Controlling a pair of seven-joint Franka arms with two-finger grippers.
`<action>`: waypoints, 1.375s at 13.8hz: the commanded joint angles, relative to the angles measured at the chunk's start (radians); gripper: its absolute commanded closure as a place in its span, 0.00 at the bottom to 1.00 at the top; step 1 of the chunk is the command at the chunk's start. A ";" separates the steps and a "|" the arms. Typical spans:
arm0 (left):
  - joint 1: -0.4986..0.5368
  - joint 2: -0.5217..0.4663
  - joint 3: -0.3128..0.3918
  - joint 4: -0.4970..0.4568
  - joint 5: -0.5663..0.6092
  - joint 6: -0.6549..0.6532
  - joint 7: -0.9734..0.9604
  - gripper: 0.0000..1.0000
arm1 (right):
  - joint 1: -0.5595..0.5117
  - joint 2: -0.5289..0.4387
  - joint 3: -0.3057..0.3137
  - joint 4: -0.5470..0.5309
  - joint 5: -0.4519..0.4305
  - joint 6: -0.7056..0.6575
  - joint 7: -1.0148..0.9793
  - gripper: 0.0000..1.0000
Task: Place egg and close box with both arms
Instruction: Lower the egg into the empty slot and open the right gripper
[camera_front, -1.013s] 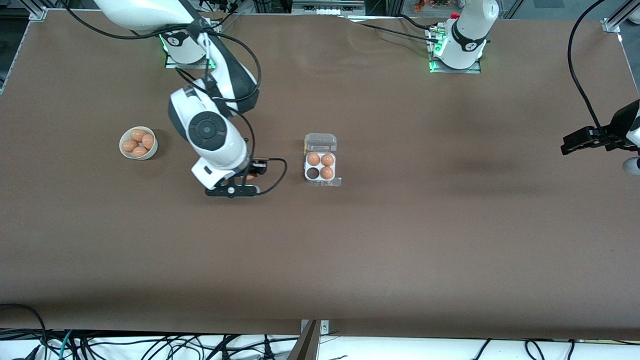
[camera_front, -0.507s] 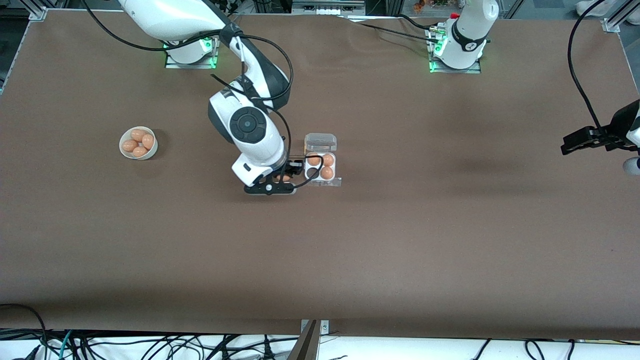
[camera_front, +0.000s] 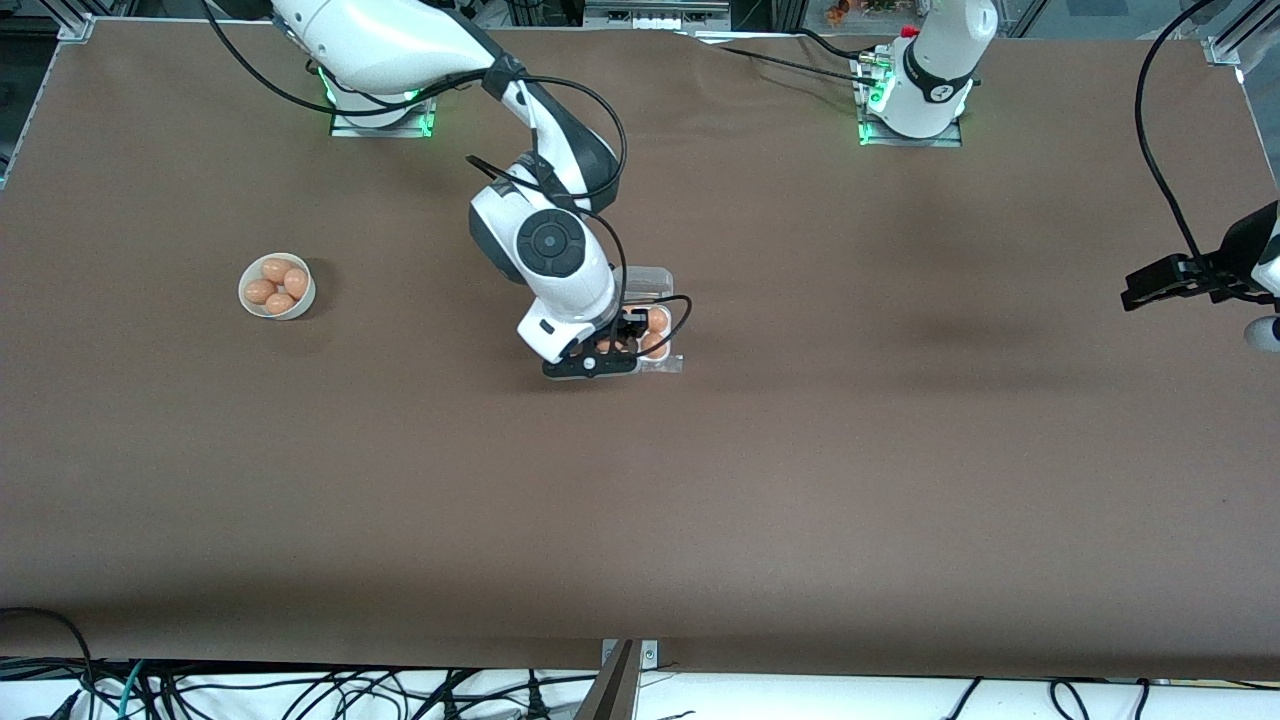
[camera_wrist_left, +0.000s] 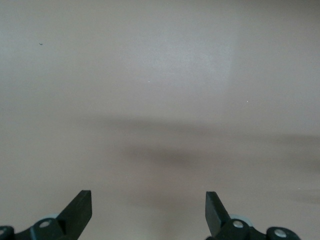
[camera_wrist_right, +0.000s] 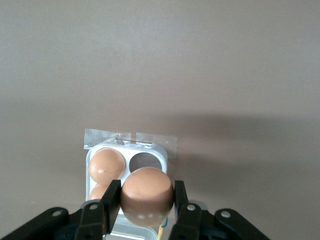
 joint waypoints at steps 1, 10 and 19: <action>-0.004 0.010 -0.002 0.024 0.009 -0.019 0.003 0.00 | 0.009 0.050 -0.004 0.044 0.016 0.012 0.006 0.83; -0.004 0.010 -0.002 0.026 0.009 -0.019 0.003 0.00 | 0.029 0.087 -0.004 0.044 0.074 0.073 -0.002 0.83; -0.050 0.017 -0.013 0.023 -0.006 -0.024 -0.004 0.00 | 0.023 0.115 -0.007 0.042 0.079 0.075 -0.002 0.00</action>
